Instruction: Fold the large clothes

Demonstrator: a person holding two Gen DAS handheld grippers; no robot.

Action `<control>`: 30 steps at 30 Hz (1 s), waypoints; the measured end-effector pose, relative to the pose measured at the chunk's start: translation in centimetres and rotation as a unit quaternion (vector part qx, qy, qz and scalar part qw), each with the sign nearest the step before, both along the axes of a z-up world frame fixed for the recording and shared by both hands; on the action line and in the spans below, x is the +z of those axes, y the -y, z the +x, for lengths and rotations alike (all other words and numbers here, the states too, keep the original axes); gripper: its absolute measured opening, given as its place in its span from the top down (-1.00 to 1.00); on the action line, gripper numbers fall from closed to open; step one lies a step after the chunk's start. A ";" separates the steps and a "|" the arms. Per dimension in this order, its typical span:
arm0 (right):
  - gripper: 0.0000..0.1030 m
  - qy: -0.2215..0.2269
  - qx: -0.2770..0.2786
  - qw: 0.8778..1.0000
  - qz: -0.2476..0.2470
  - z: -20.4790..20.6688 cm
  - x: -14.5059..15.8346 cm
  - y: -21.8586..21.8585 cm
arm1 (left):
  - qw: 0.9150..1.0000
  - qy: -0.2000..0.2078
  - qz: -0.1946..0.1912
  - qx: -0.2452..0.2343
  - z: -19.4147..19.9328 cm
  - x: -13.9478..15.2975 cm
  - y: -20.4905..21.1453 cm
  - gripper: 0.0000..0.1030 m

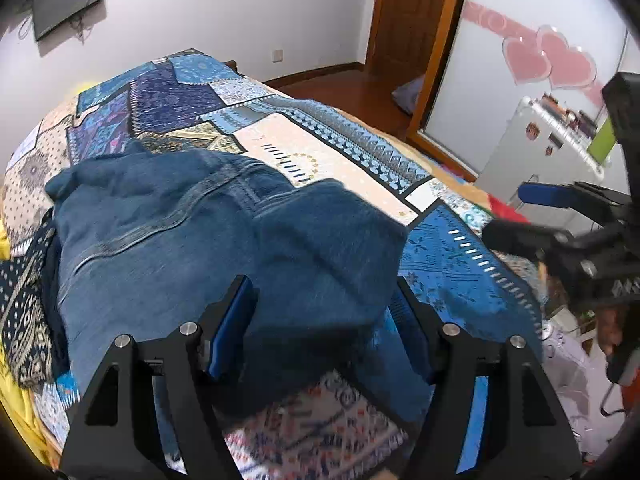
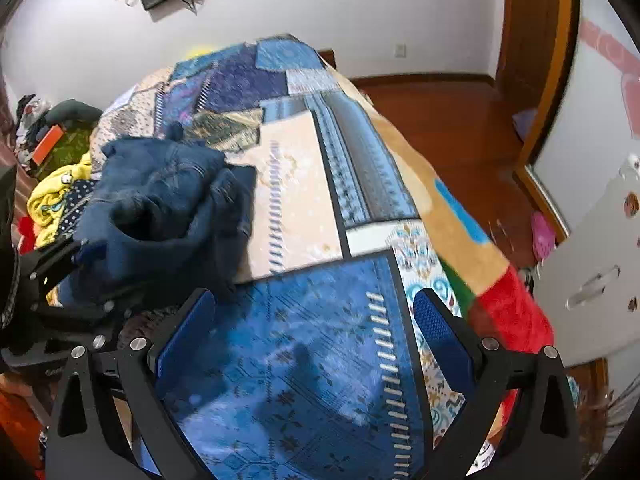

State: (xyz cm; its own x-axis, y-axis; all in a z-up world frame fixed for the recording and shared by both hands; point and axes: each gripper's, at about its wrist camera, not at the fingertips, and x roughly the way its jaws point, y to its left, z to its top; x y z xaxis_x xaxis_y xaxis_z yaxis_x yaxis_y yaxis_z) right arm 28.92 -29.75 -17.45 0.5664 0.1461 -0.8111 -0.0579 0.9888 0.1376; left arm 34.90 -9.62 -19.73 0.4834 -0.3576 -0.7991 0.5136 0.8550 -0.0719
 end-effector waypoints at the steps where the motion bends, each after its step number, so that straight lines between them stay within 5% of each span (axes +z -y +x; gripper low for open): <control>1: -0.92 0.007 0.007 1.000 0.000 0.1 0.5 -0.4 | 1.000 0.001 -0.006 0.005 -0.2 0.5 -0.8 -0.33; 6: -0.92 0.035 0.040 0.999 0.009 0.9 2.5 -3.1 | 0.997 0.036 -0.018 0.058 -1.4 3.6 -6.1 -0.37; 12: -0.92 0.042 0.093 0.995 0.014 2.5 2.7 -7.9 | 0.987 0.068 -0.007 0.148 -1.6 4.7 -12.8 -0.67; 20: -0.92 -0.029 0.111 0.993 -0.022 5.5 -2.2 -10.7 | 0.980 -0.033 -0.006 0.197 -0.4 -1.1 -16.6 -0.68; 30: -0.93 -0.075 0.075 0.994 0.033 5.4 -5.8 -5.5 | 0.981 -0.042 -0.036 0.188 -2.0 -4.5 -17.1 -0.92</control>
State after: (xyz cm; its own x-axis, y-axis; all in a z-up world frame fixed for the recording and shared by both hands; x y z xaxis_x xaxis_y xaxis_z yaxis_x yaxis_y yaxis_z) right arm 34.33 -24.28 -23.24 0.4076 0.2762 -0.8704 -0.1782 0.9589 0.2208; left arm 32.93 7.52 -24.19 0.5248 -0.2234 -0.8214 0.1525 0.9740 -0.1675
